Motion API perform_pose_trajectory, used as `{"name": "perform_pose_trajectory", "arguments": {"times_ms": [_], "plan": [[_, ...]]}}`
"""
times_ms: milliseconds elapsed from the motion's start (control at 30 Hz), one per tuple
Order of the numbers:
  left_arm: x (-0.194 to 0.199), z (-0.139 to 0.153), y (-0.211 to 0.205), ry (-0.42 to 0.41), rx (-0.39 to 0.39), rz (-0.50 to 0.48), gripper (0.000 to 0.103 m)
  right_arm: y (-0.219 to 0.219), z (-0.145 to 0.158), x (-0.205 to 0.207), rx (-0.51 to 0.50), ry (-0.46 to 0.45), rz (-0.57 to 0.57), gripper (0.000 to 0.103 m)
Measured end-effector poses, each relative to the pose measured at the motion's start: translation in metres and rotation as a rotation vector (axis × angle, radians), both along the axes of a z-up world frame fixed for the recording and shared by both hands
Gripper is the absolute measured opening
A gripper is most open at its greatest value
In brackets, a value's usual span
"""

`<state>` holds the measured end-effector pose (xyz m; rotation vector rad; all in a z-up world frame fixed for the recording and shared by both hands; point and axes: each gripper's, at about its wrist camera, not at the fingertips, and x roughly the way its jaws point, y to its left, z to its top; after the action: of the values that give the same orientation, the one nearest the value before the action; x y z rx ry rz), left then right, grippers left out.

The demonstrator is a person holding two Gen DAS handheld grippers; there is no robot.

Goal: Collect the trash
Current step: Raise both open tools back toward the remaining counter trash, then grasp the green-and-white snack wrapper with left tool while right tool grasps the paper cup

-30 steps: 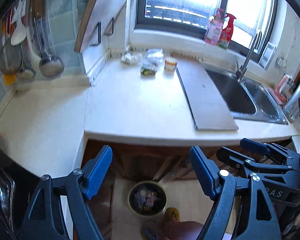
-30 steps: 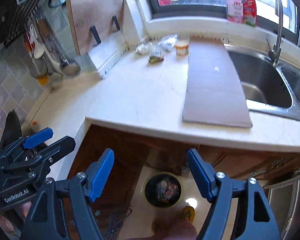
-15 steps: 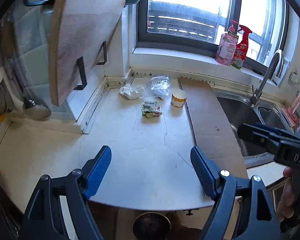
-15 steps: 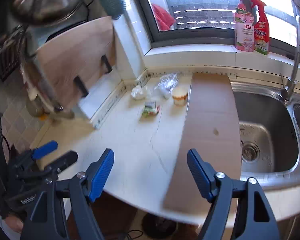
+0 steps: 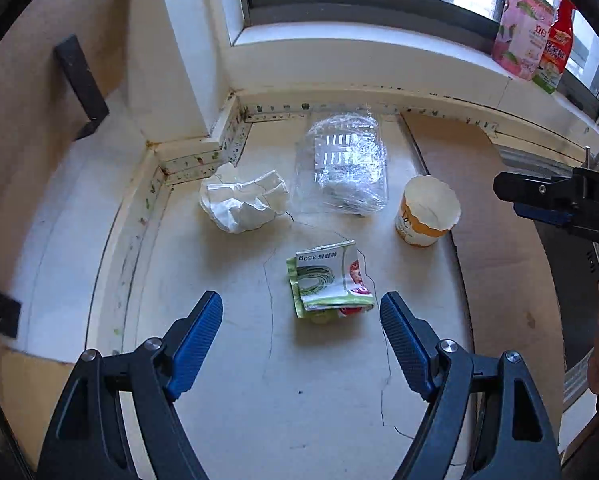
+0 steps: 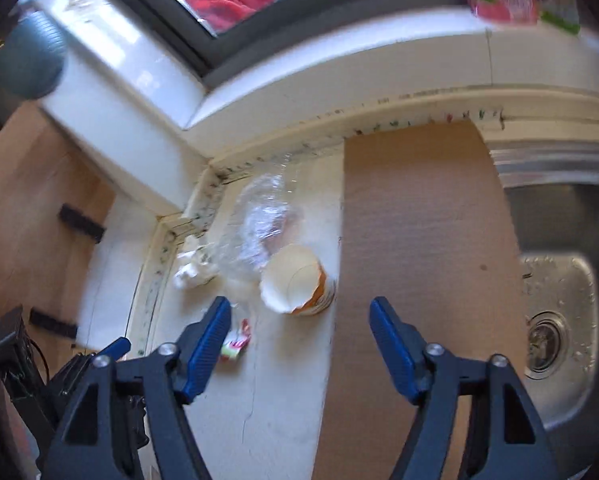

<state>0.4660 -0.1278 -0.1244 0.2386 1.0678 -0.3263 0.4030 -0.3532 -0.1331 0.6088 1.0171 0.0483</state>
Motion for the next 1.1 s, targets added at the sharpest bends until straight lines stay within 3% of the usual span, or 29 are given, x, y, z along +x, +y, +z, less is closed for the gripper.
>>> {"name": "perform_pose_trajectory", "arguments": {"times_ms": [167,300,433,567,667,700,767,833,933,1100], "plan": [[0.036,-0.038,-0.004,0.064,0.004,-0.015,0.079,0.005,-0.031,0.026,0.004,0.037,0.051,0.043],[0.053,-0.060,-0.007,0.088,0.010,-0.024,0.073,0.012,-0.044,0.035,0.013,0.068,0.094,0.017],[0.060,-0.073,-0.012,0.102,0.015,-0.029,0.071,0.011,-0.045,0.032,0.022,0.062,0.092,0.007],[0.060,-0.081,-0.013,0.108,-0.024,-0.047,0.068,0.011,-0.043,0.029,0.041,0.056,0.103,0.006],[0.054,-0.079,-0.016,0.091,-0.047,-0.062,0.053,0.013,-0.041,0.026,0.041,0.048,0.107,0.005],[0.050,-0.078,-0.018,0.088,-0.051,-0.065,0.044,0.015,-0.040,0.024,0.044,0.046,0.109,0.005],[0.045,-0.075,-0.020,0.066,-0.037,-0.054,0.034,0.017,-0.040,0.023,0.048,0.046,0.111,0.005],[0.037,-0.070,-0.019,0.040,-0.033,-0.040,0.006,0.018,-0.040,0.020,0.057,0.044,0.113,0.005],[0.031,-0.064,-0.011,0.056,-0.078,-0.004,0.003,0.020,-0.038,0.015,0.062,0.042,0.120,0.005],[0.007,-0.051,-0.003,0.035,-0.083,0.006,0.001,0.020,-0.033,0.007,0.072,0.031,0.127,0.005]]}}
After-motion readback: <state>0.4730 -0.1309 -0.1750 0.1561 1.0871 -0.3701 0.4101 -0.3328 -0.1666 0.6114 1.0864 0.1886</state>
